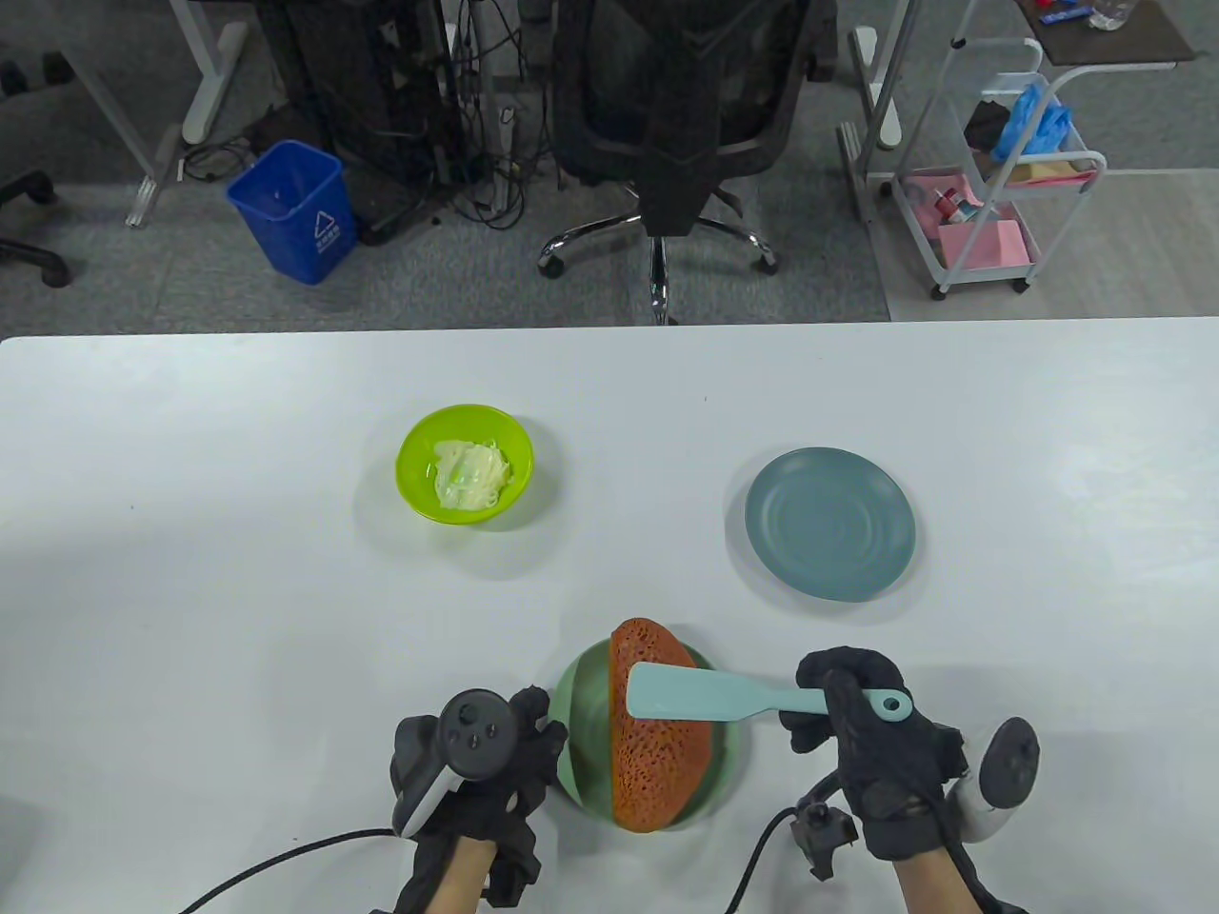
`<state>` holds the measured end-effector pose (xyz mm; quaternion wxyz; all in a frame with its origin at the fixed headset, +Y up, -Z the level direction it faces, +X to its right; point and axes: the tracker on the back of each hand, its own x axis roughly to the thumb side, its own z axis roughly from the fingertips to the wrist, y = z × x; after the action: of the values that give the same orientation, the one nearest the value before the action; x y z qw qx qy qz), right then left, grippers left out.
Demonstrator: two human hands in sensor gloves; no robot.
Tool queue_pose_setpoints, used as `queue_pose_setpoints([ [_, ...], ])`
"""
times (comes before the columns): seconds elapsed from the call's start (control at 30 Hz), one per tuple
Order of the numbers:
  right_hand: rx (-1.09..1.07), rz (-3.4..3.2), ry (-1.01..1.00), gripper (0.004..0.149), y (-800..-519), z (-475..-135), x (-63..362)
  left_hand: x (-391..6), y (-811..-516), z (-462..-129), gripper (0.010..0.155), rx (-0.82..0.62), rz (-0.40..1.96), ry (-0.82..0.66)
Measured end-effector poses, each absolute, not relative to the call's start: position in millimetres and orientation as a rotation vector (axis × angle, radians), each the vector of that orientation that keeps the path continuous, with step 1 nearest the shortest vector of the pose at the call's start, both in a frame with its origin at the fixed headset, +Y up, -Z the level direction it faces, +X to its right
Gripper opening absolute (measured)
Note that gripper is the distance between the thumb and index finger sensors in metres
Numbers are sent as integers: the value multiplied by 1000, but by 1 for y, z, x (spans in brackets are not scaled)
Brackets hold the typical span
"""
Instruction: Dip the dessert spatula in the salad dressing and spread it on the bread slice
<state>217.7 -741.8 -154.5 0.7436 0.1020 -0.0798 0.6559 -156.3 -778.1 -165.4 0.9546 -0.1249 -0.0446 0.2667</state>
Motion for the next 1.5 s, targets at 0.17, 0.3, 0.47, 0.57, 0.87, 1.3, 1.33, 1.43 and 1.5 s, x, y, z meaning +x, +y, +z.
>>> queue_pose_setpoints([
  [0.17,246,1521,-123,38,-742,-155,210,-156,-778,-165,54,-256,544,-92],
  [0.3,220,1549,-150,36,-736,-152,215,-156,-778,-165,54,-257,544,-91],
  [0.47,184,1568,-189,34,-728,-149,228,-156,-778,-165,55,-256,543,-90],
  [0.57,159,1579,-226,34,-725,-148,237,-156,-778,-165,54,-256,543,-90],
  [0.87,99,1523,-252,33,-723,-149,262,-157,-778,-165,55,-258,544,-93],
  [1.3,147,1330,-210,47,-686,-187,217,-163,-779,-167,57,-310,589,-95],
  [1.33,150,1322,-184,47,-681,-195,208,-164,-779,-167,57,-309,594,-95],
  [1.43,140,1310,-83,46,-672,-218,177,-164,-780,-167,57,-303,595,-98],
  [1.5,140,1330,-57,46,-669,-230,161,-164,-780,-167,57,-298,594,-99],
])
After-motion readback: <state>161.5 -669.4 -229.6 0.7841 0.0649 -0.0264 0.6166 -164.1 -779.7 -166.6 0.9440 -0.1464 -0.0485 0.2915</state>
